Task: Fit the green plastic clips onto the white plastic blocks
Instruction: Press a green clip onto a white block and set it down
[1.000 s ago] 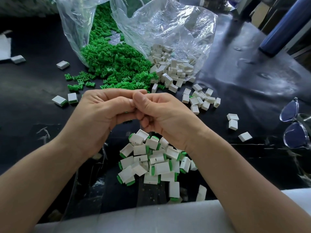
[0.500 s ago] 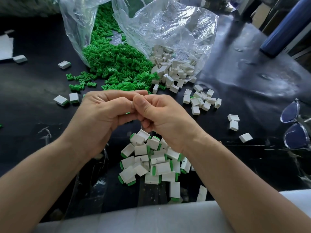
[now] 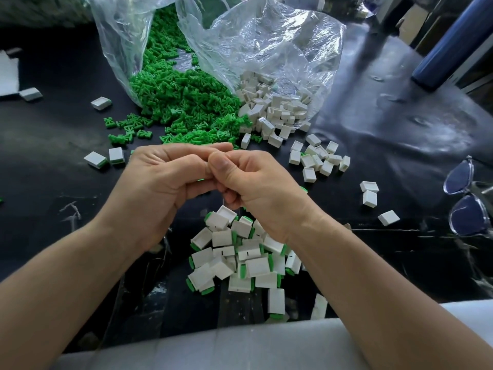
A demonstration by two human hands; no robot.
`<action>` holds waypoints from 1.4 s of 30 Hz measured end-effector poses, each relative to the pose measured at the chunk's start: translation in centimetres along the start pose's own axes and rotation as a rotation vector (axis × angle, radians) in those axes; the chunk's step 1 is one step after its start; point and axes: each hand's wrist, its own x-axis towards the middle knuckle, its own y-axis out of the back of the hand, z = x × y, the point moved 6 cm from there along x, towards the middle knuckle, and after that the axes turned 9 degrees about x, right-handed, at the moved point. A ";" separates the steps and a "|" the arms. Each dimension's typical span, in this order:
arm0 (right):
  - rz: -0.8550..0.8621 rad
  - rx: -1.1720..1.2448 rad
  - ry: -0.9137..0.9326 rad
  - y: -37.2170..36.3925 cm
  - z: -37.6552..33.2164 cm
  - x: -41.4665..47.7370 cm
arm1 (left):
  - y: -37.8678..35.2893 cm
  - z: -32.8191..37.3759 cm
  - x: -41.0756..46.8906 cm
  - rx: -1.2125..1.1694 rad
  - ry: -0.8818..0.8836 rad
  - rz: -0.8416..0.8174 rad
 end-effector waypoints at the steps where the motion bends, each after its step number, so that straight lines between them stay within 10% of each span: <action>1: 0.001 -0.006 0.003 0.0 0.0 0.0 | 0.1 0.0 0.0 0.003 0.002 -0.002; 25: 0.036 -0.030 -0.062 1.0 0.2 0.6 | 1.0 0.0 0.4 0.147 0.008 0.055; 36: 0.472 -0.613 0.114 6.8 -0.4 1.8 | -0.2 0.4 -0.2 0.257 -0.006 -0.072; 42: 0.346 -0.882 0.143 5.9 0.5 3.0 | -1.3 0.1 -0.7 0.347 -0.009 -0.179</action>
